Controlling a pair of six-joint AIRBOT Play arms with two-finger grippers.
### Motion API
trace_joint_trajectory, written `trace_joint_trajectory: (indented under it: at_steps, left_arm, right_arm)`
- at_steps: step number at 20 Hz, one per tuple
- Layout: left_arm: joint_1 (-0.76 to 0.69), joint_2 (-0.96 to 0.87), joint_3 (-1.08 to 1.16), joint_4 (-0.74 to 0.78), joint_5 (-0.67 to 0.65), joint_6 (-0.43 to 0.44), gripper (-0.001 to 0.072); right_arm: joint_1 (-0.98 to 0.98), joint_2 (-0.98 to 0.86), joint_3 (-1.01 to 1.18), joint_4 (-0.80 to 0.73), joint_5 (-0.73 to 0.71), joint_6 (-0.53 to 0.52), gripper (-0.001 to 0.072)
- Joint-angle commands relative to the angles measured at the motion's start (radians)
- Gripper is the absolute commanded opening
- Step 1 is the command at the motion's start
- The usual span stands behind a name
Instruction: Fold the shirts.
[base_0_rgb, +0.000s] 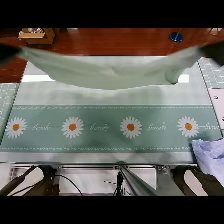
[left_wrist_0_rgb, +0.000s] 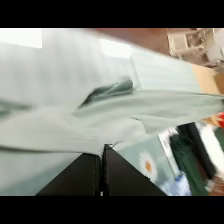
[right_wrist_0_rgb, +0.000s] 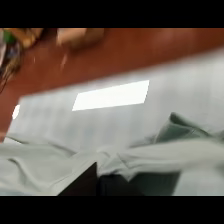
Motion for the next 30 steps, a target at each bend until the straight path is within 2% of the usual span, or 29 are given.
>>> trace_joint_trajectory:
  at_steps: [1,3,6,8,12,15,18,20,24,26,27,30]
  left_arm:
    - [0.001,0.173,0.328,0.030,0.115,-0.069,0.0023]
    - [0.001,0.235,0.478,0.177,0.183,-0.141,0.0023]
    - [0.001,0.304,0.628,0.422,0.183,-0.317,0.0023]
    - [-0.008,0.347,0.672,0.530,0.132,-0.376,0.0023]
    - [-0.061,0.424,0.674,0.757,-0.008,-0.431,0.0023]
    - [-0.092,0.431,0.674,0.794,-0.114,-0.438,0.0023]
    - [-0.095,0.416,0.661,0.797,-0.172,-0.412,0.0023]
    - [-0.098,0.390,0.594,0.795,-0.190,-0.402,0.0023]
    - [-0.140,0.306,0.304,0.796,-0.189,-0.354,0.0023]
    - [-0.140,0.234,0.155,0.785,-0.152,-0.346,0.0023]
    - [-0.142,0.191,0.100,0.764,-0.110,-0.312,0.0023]
    - [-0.191,-0.001,0.035,0.746,0.041,-0.290,0.0023]
  right_arm:
    - [-0.002,0.052,0.422,-0.221,0.008,0.141,0.0019]
    - [-0.002,0.052,0.602,-0.364,0.015,0.220,0.0019]
    - [-0.002,0.053,0.784,-0.481,0.085,0.297,0.0018]
    - [-0.002,0.071,0.834,-0.536,0.187,0.305,0.0018]
    - [-0.002,0.152,0.835,-0.732,0.329,0.311,0.0018]
    - [-0.002,0.182,0.835,-0.742,0.335,0.311,0.0018]
    - [-0.002,0.153,0.834,-0.737,0.439,0.291,0.0017]
    - [0.000,0.073,0.834,-0.746,0.559,0.264,0.0017]
    - [0.011,-0.142,0.707,-0.697,0.625,0.248,0.0017]
    - [0.011,-0.275,0.654,-0.649,0.625,0.241,0.0017]
    - [0.020,-0.351,0.647,-0.628,0.625,0.241,0.0017]
    - [0.085,-0.554,0.647,-0.632,0.561,0.243,0.0017]
